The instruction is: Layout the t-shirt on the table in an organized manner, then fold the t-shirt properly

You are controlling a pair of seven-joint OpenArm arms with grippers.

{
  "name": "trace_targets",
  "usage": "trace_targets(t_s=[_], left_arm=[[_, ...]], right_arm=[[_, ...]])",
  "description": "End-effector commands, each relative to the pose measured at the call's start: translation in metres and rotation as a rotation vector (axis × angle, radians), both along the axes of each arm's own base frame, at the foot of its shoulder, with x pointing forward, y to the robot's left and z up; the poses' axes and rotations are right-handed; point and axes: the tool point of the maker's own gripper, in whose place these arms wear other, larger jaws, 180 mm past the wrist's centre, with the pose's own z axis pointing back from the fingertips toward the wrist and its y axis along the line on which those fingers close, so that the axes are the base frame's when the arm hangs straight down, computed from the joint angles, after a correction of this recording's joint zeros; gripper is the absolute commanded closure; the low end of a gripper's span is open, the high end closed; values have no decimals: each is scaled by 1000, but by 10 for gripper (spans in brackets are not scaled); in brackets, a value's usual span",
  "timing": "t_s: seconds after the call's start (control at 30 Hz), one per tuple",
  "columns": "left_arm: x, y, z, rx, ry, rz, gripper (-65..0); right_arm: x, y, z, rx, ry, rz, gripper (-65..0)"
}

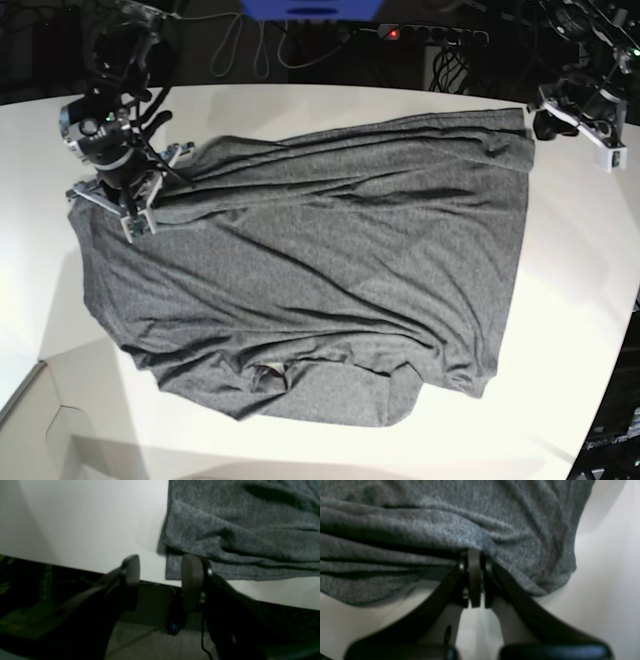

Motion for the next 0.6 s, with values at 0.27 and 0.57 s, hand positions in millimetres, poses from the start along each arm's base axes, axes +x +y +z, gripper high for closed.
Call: trace_targets(t_s=[0.27,0.57], left_arm=[[-10,-7,-4,-14,12,8,-277],[-13,-22,-10,-58,-21,36,-454]], right_arm=[[10,3,11,7,-51,12,0],[11,3,12,7,-52,14,0]])
